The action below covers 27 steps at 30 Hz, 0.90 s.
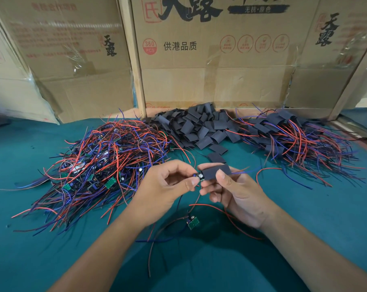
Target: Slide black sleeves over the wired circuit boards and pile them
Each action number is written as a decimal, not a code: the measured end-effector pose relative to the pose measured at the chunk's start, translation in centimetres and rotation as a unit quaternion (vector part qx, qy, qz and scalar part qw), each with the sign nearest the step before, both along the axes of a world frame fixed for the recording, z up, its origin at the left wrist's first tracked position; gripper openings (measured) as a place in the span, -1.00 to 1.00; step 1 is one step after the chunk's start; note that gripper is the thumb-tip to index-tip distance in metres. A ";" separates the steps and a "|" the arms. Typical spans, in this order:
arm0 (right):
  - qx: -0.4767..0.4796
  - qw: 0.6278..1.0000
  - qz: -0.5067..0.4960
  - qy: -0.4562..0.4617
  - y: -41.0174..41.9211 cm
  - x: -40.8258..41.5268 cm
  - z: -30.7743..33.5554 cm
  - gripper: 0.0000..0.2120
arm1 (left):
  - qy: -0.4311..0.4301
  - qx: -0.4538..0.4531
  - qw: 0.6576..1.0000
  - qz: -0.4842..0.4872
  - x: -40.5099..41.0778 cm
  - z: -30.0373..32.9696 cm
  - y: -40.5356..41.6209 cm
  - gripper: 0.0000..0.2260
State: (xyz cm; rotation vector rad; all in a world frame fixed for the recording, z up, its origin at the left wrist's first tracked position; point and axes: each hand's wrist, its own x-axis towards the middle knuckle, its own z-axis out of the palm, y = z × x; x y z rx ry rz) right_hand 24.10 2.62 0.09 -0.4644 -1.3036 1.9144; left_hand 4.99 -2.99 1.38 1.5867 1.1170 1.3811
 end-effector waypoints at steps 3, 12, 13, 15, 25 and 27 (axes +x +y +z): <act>0.005 1.000 -0.005 -0.003 -0.1 -0.2 -0.3 -0.45 | 0.007 -0.004 1.000 -0.002 -0.1 0.0 0.0 -0.96; 0.010 0.999 -0.003 -0.032 -0.1 -0.4 -0.6 -0.43 | -0.034 -0.006 0.999 0.020 0.6 -0.1 0.1 -0.87; 0.005 1.000 0.001 -0.026 -0.1 -0.4 -0.5 -0.42 | -0.030 -0.005 0.999 0.025 0.7 -0.1 0.1 -0.85; -0.004 1.000 0.004 -0.017 0.0 -0.3 -0.5 -0.39 | -0.036 -0.008 0.999 0.021 0.6 -0.1 0.1 -0.85; -0.007 1.000 0.019 -0.009 -0.2 -0.4 -0.4 -0.43 | -0.095 -0.047 0.994 -0.002 0.9 -0.5 -0.1 -0.87; -0.009 1.000 0.025 -0.006 -0.1 -0.3 -0.4 -0.43 | -0.150 -0.091 0.984 -0.022 0.9 -0.6 -0.1 -0.83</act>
